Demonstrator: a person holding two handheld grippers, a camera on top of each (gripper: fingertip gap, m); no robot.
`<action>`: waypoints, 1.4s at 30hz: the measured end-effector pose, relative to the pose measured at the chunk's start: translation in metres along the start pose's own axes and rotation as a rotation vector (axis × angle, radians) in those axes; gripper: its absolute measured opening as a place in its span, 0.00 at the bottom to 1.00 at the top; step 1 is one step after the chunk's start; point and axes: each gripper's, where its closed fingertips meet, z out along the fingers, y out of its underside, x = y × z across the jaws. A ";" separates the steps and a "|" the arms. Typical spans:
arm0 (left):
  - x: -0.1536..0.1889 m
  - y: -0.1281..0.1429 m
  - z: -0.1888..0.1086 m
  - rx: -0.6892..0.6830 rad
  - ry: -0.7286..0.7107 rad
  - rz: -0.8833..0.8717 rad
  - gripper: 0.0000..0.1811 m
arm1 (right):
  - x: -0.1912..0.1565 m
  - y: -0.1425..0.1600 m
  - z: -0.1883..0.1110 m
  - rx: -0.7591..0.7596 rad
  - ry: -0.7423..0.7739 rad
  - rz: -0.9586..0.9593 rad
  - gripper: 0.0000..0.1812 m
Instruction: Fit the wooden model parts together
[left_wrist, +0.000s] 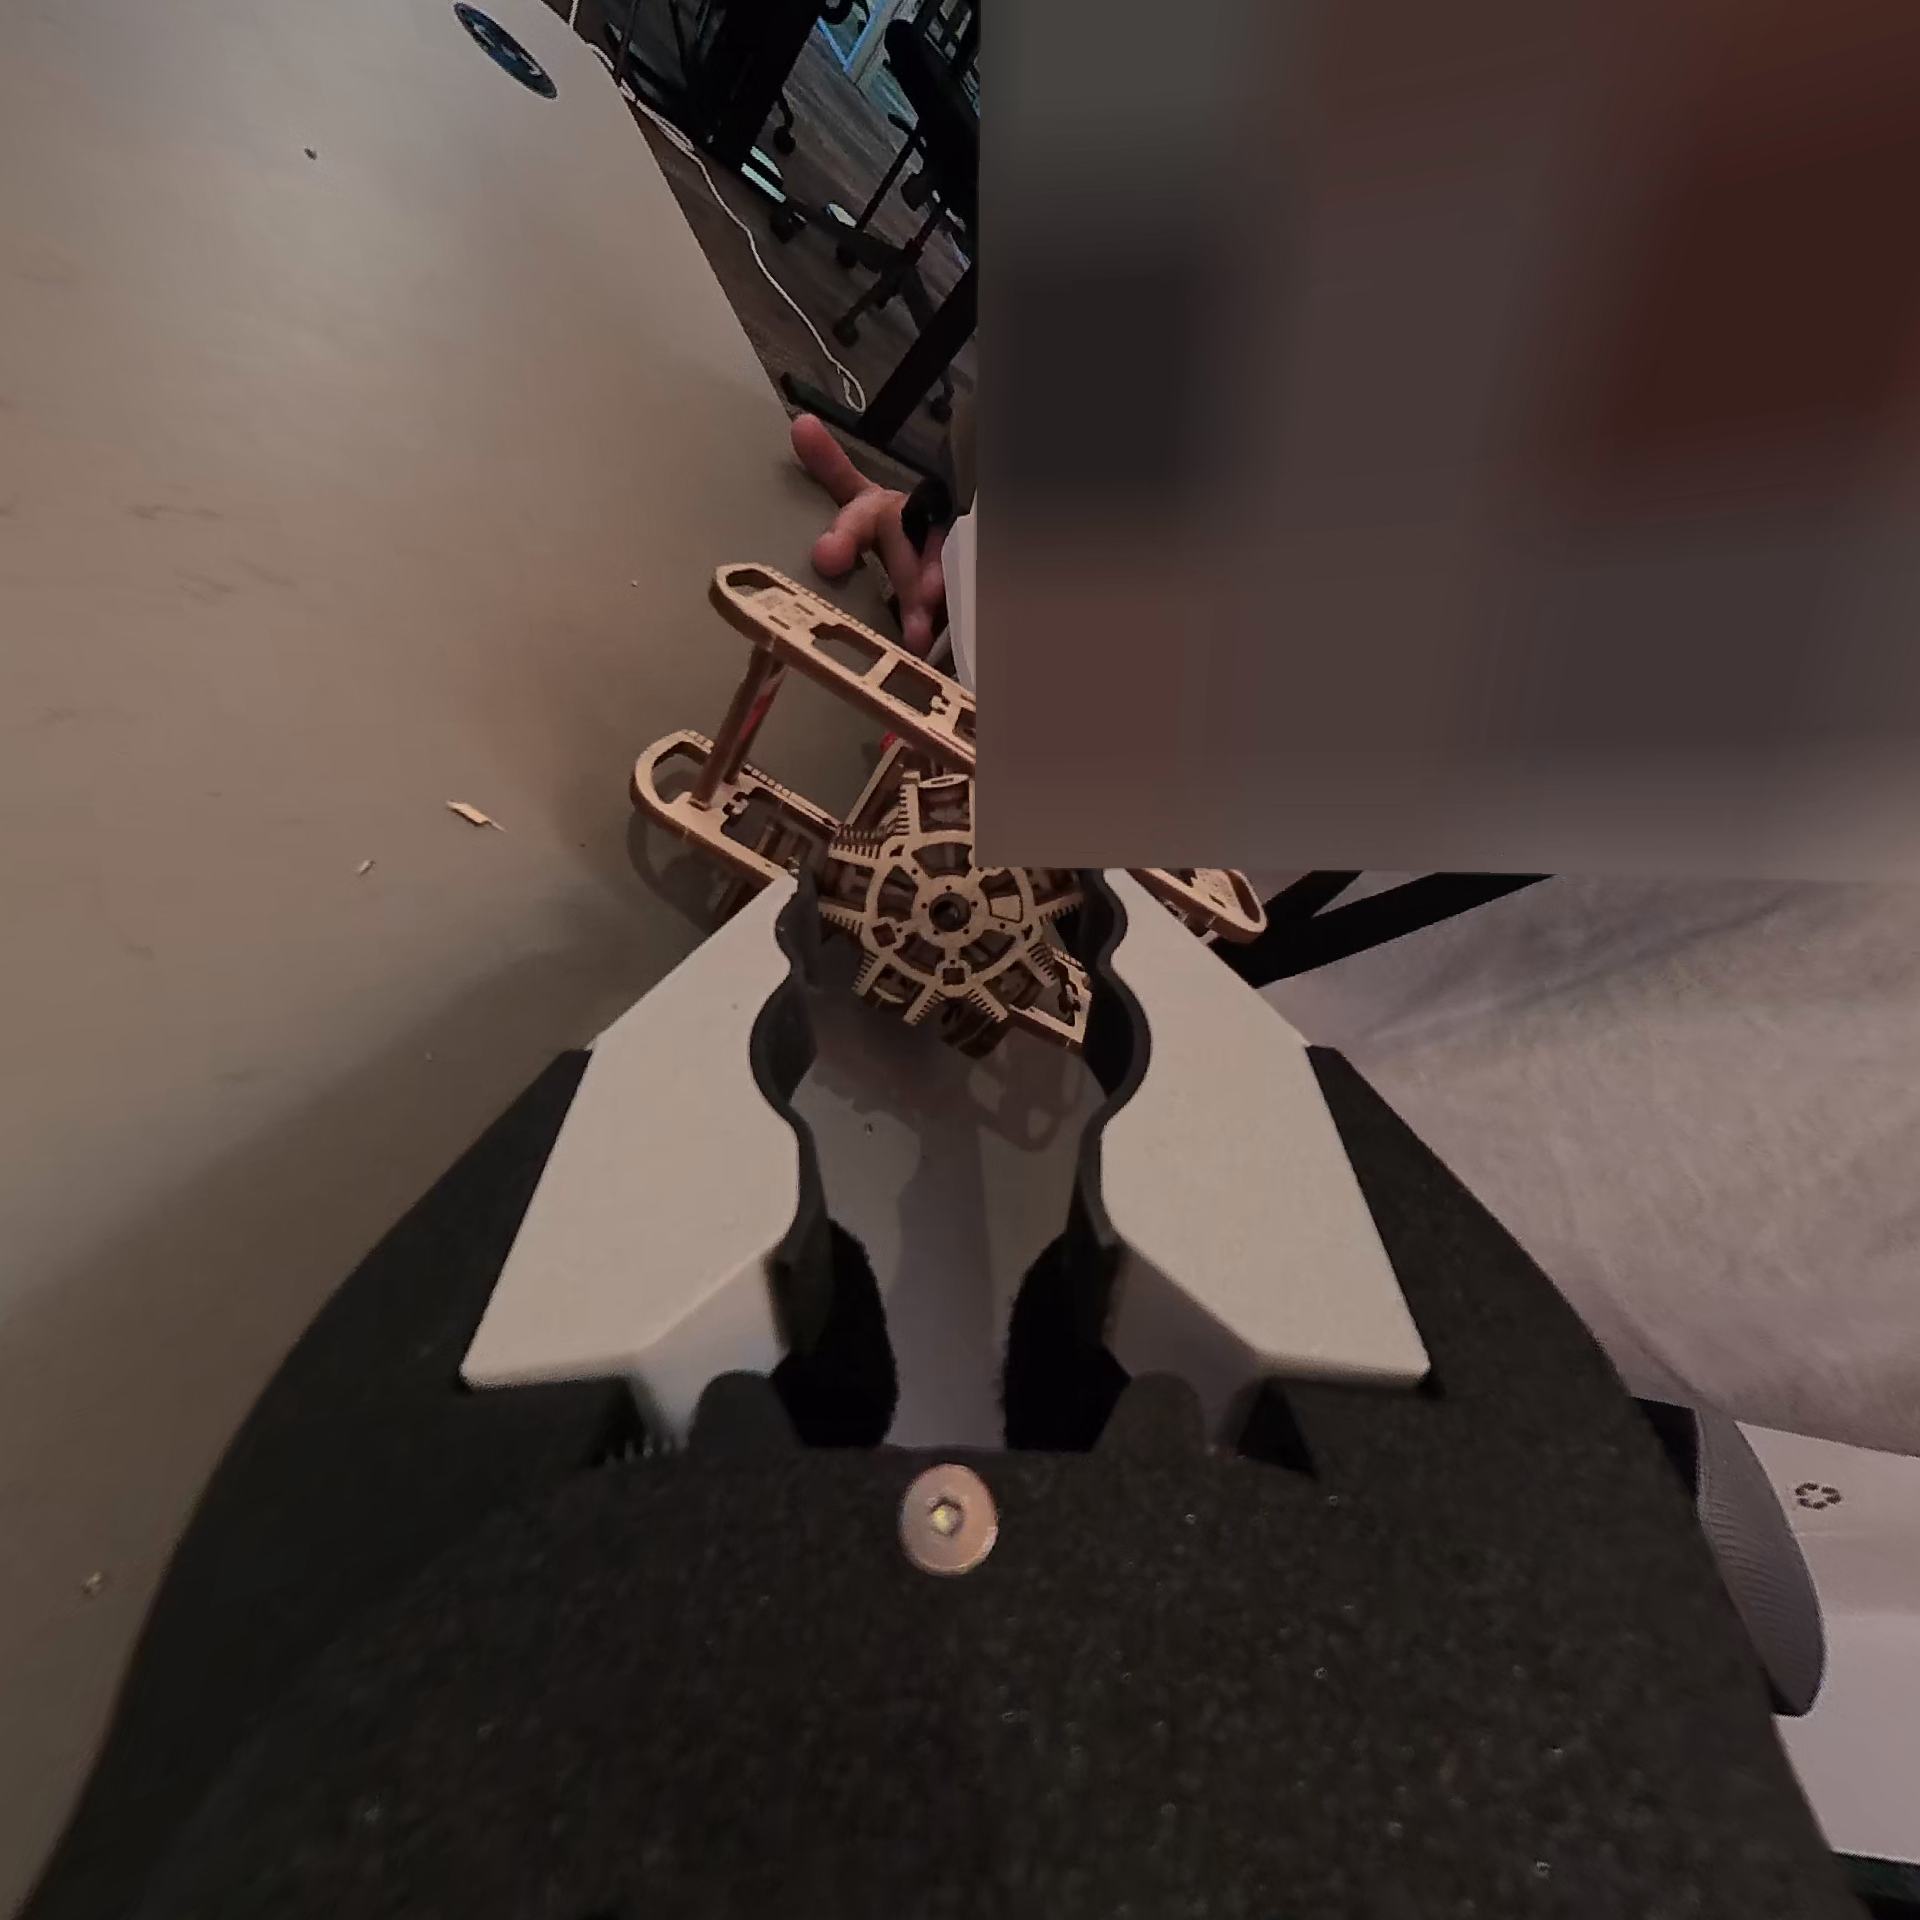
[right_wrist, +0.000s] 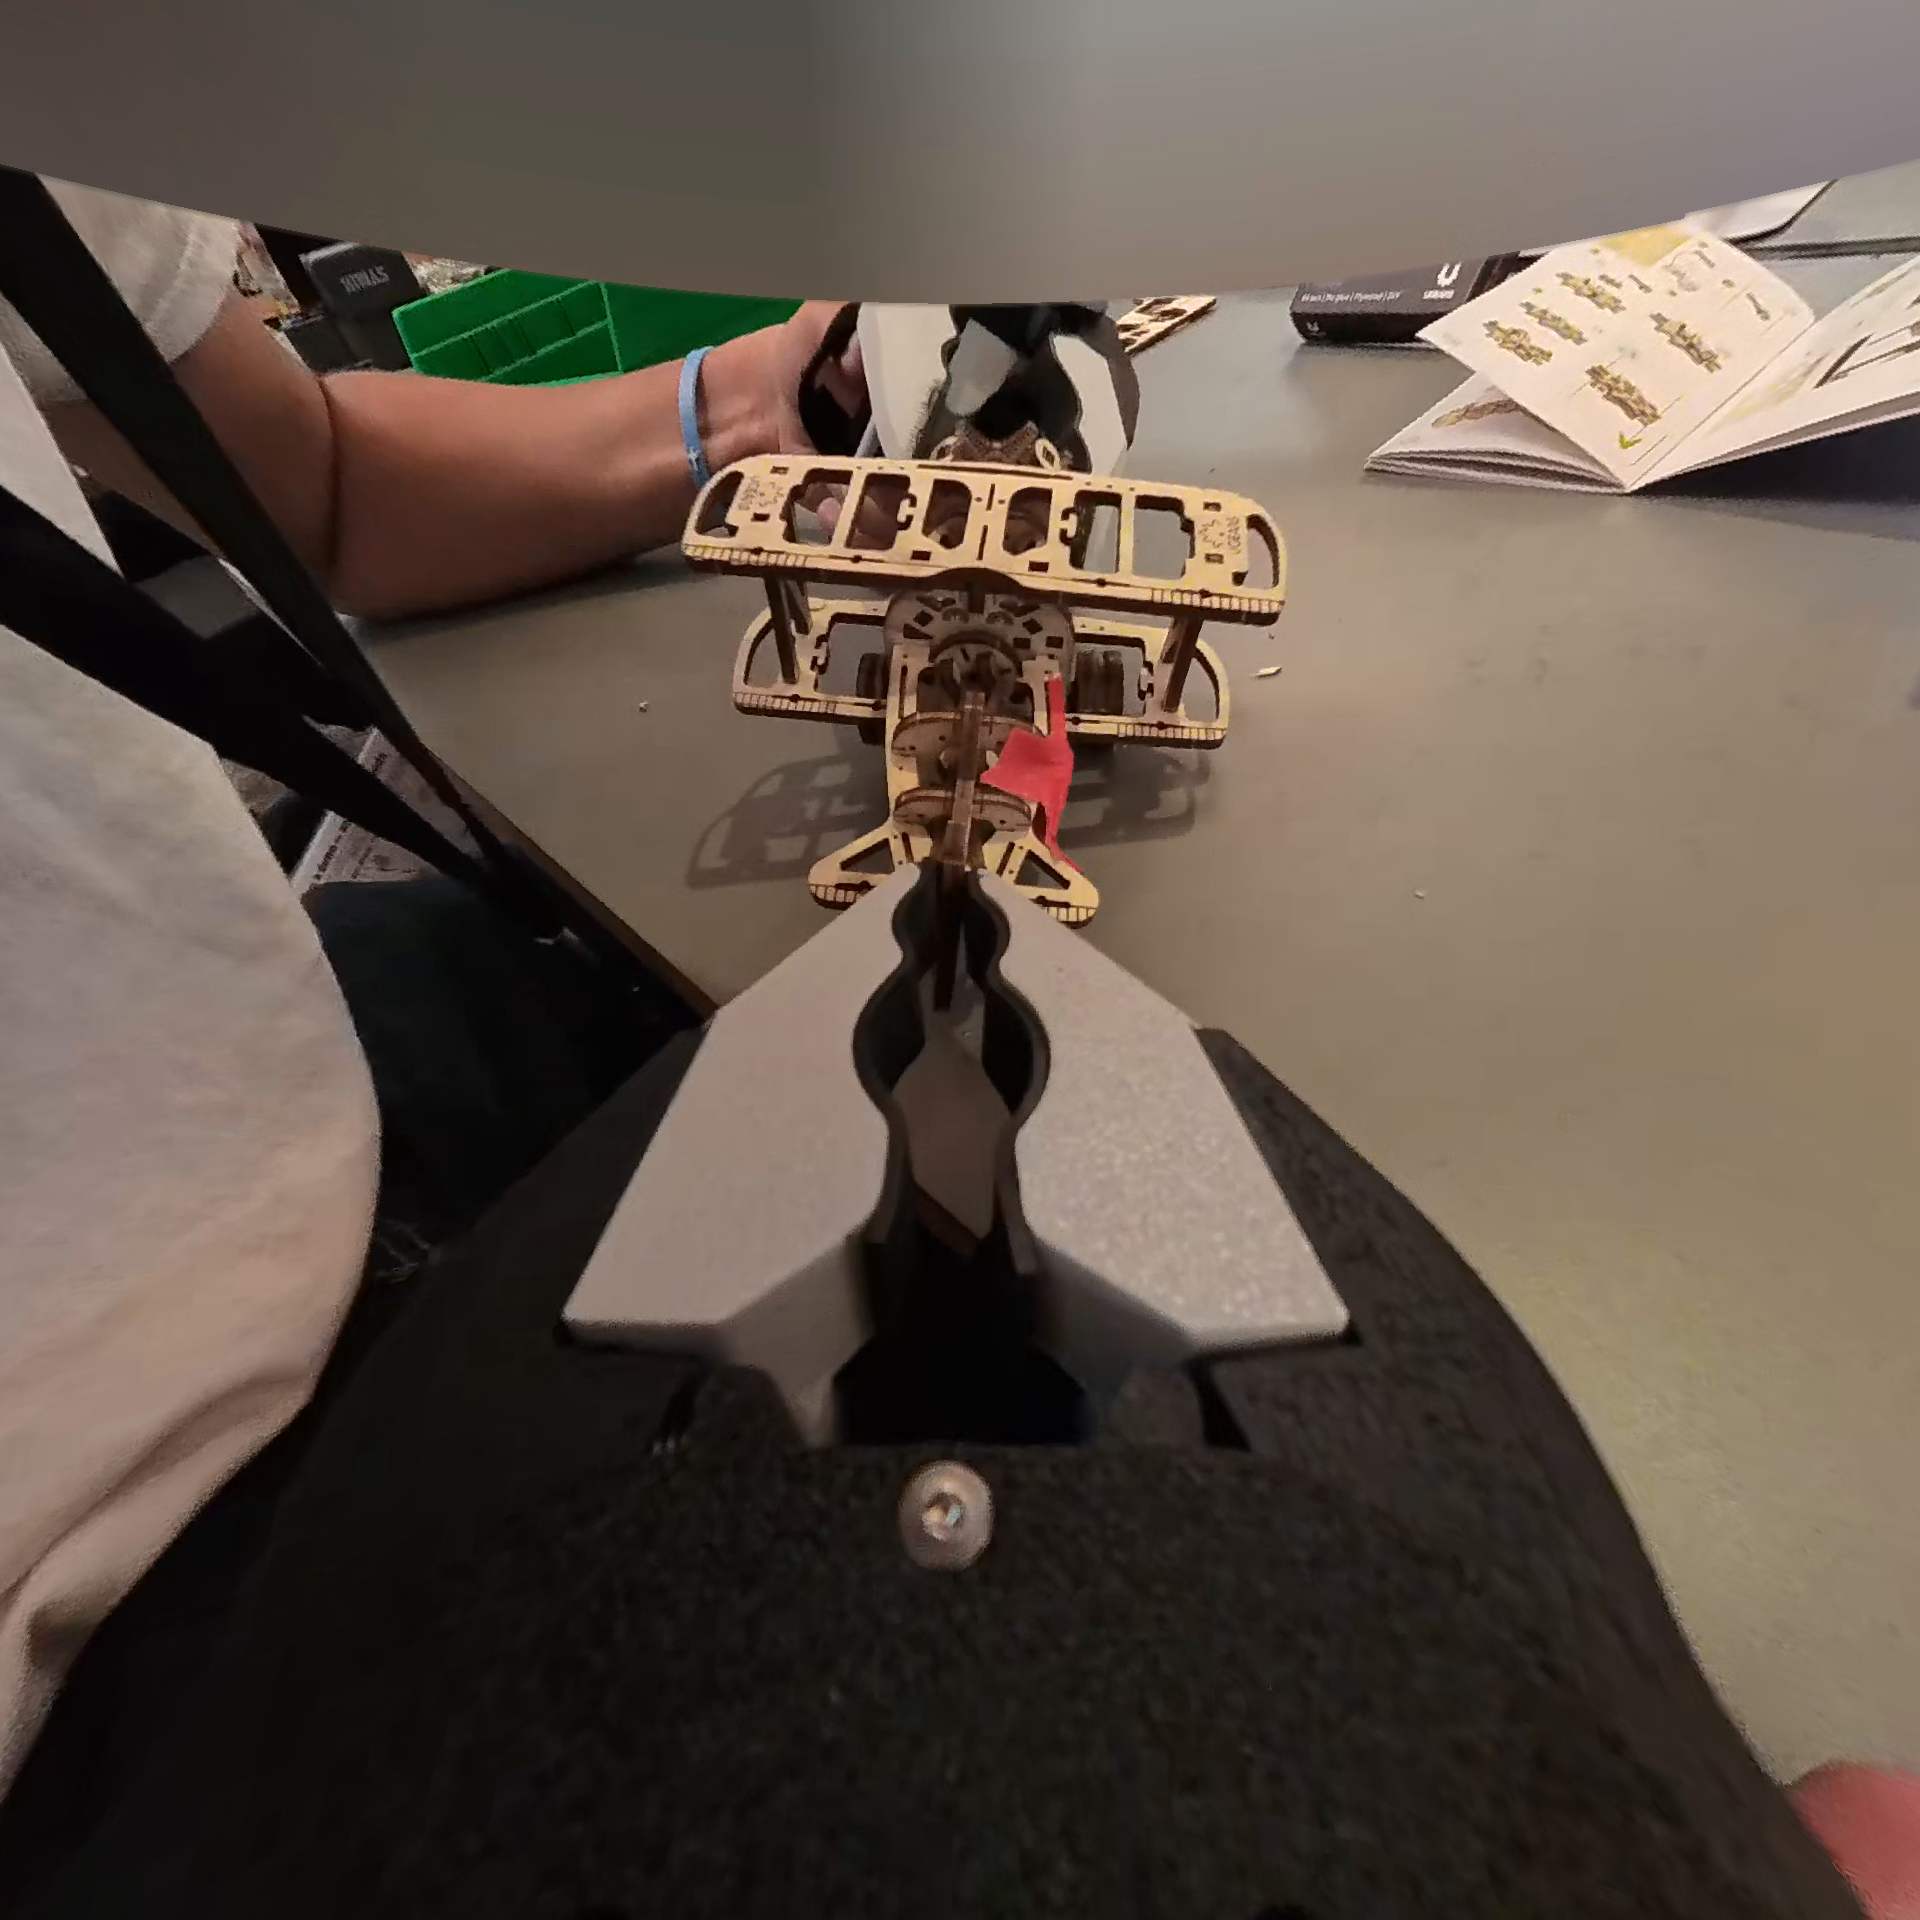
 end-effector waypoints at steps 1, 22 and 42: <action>0.000 0.000 0.000 0.000 0.000 -0.008 0.26 | 0.000 0.000 0.000 0.001 -0.001 0.002 0.01; -0.002 0.002 0.000 -0.006 0.006 -0.059 0.26 | 0.002 -0.003 0.007 0.013 -0.005 0.024 0.01; -0.002 0.001 0.001 0.012 -0.019 -0.021 0.26 | 0.000 -0.002 0.008 -0.007 -0.007 0.076 0.01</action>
